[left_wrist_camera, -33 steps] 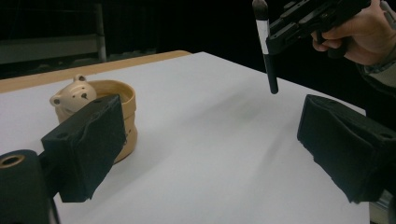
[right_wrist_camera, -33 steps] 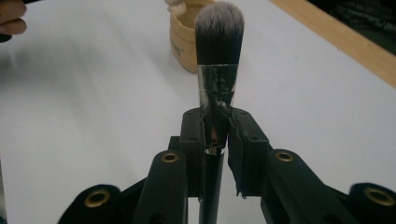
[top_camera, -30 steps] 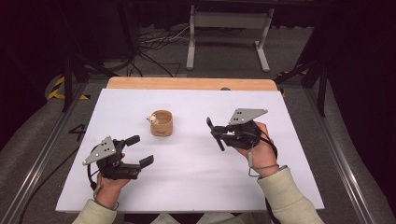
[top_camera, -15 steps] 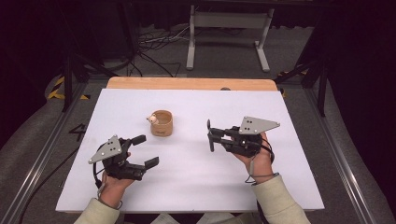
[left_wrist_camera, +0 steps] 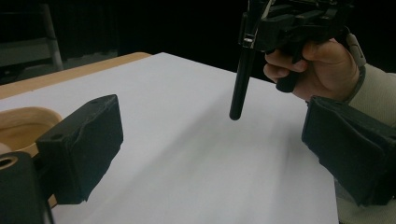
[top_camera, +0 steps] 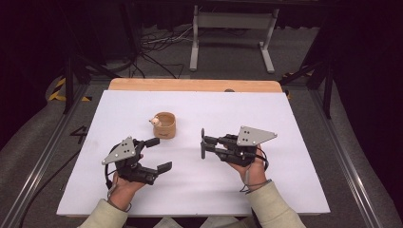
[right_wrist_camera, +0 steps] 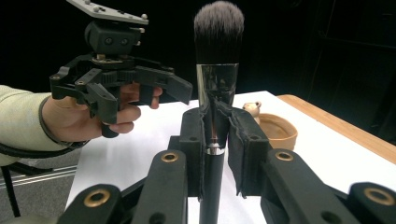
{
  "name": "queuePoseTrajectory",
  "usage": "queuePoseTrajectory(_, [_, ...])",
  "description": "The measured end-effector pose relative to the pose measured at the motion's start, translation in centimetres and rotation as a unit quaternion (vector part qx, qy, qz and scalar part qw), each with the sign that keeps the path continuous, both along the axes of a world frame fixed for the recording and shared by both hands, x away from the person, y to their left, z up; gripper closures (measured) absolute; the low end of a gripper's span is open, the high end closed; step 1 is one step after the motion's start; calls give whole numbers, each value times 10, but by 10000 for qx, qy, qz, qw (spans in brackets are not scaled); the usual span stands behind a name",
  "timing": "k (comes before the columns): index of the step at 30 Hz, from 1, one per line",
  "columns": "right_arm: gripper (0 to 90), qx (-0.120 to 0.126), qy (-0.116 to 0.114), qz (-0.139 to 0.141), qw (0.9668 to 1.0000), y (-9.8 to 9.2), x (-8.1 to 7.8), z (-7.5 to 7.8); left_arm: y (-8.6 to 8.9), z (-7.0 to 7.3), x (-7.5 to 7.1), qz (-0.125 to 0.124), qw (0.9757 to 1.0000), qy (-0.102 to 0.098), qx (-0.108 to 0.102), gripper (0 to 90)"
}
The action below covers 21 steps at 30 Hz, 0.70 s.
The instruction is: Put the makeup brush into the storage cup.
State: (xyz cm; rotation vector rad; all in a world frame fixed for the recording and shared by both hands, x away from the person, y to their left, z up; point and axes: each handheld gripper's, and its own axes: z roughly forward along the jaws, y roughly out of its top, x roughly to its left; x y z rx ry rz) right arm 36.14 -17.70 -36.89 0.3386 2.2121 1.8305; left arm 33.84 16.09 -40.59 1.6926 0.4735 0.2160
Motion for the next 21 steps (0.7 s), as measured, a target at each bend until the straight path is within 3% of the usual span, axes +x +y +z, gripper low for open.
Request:
queuePoseTrajectory(11, [766,15,-55,283,9996,9,-3,-8,-15,2,3,-336,9994,-5,10,72])
queuePoseTrajectory(21, [765,32,-49,482,9988,14,-6,-7,-34,0,8,-787,9968,59,109,147])
